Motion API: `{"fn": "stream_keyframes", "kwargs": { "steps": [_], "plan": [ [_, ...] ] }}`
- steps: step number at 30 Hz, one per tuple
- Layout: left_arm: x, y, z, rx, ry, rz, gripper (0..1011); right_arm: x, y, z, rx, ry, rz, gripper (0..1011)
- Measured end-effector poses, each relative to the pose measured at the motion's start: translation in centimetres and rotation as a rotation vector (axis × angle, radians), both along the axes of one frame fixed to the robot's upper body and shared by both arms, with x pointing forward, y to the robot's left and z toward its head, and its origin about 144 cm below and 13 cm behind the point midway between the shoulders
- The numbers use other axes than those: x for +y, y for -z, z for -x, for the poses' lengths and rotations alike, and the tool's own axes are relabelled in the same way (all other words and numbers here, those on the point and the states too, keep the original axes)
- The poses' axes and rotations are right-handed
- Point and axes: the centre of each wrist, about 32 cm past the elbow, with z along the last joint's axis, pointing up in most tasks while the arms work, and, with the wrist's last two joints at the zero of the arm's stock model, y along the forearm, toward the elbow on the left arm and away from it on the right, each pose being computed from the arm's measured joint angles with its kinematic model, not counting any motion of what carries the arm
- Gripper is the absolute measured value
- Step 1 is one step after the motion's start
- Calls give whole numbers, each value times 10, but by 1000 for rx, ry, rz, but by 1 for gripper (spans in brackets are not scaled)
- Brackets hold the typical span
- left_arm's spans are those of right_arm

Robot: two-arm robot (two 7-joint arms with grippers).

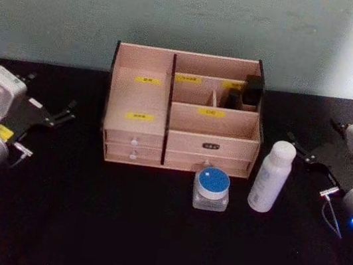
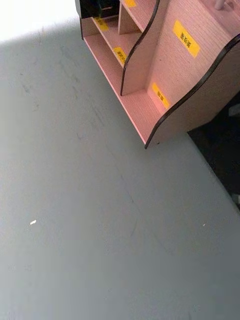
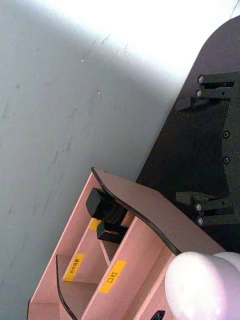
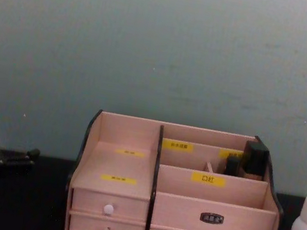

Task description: Pick up the facial cleanser and watermelon frost from the table and place them into the tiered storage box.

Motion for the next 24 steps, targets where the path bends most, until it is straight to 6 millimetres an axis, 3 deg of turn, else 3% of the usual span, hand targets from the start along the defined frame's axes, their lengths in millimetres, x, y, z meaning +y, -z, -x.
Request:
{"fn": "stream_keyframes", "kwargs": {
  "steps": [16,24],
  "plan": [
    [0,0,0,0,0,0,1001,-3,-4,-1,-3,6,-36,1002],
    [0,0,0,0,0,0,1001,-10,-11,8,22,0,-97,1002]
  ]
}}
